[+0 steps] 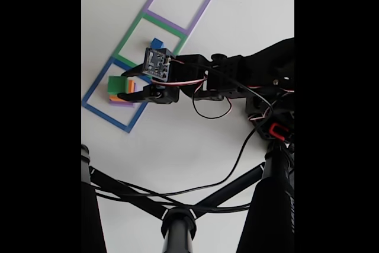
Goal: Tower of hanoi
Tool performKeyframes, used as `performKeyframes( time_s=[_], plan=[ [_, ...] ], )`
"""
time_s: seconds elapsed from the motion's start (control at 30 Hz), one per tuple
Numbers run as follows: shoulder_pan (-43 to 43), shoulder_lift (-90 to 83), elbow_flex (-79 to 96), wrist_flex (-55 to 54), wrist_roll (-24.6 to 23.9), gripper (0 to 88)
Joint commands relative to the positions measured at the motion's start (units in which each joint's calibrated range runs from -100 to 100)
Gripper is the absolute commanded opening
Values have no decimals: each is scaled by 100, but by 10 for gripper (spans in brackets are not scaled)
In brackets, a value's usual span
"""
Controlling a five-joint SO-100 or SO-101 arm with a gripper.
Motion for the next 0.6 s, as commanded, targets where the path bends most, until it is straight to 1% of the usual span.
performKeyframes(
  time_s=[0.0, 0.57],
  plan=[
    [-2, 75, 12, -428, 39, 63],
    [75, 665, 157, -1117, 39, 62]
  ],
)
